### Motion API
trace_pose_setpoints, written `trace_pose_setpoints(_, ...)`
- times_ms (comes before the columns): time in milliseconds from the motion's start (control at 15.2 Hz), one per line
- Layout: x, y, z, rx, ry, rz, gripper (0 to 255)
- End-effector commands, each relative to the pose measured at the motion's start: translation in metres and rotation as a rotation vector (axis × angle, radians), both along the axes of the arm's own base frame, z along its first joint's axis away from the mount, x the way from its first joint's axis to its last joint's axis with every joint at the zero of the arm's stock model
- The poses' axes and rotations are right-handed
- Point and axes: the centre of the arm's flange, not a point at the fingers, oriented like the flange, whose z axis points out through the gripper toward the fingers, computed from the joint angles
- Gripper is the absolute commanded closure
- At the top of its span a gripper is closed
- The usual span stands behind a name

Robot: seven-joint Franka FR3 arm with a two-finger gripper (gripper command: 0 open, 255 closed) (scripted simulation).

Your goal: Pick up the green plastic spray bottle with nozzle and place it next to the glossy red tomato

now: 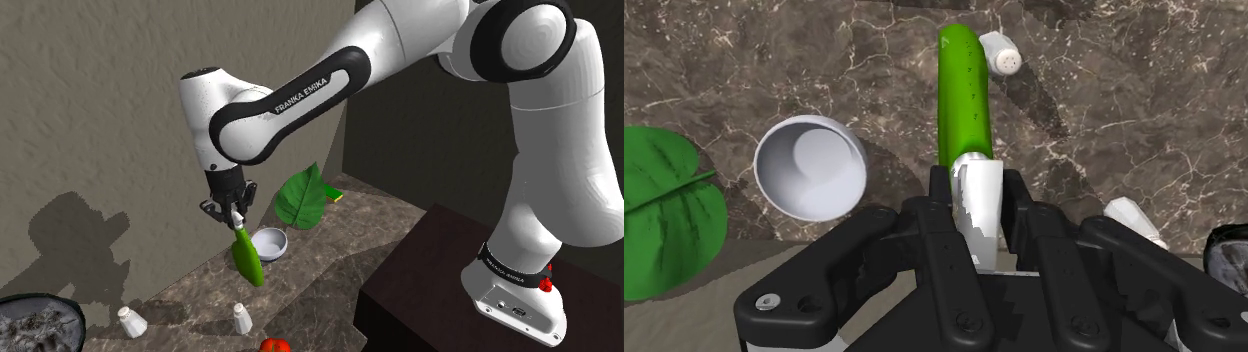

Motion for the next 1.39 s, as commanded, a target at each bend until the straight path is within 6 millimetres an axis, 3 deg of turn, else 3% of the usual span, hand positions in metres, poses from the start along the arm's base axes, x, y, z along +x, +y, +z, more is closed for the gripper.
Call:
trace_pose_setpoints(0,0.000,0.000,-0.010,0.001,0.000,0.000,255)
trace_pose_setpoints(1320,0.000,0.000,-0.116,0.001,0.000,0.000,255)
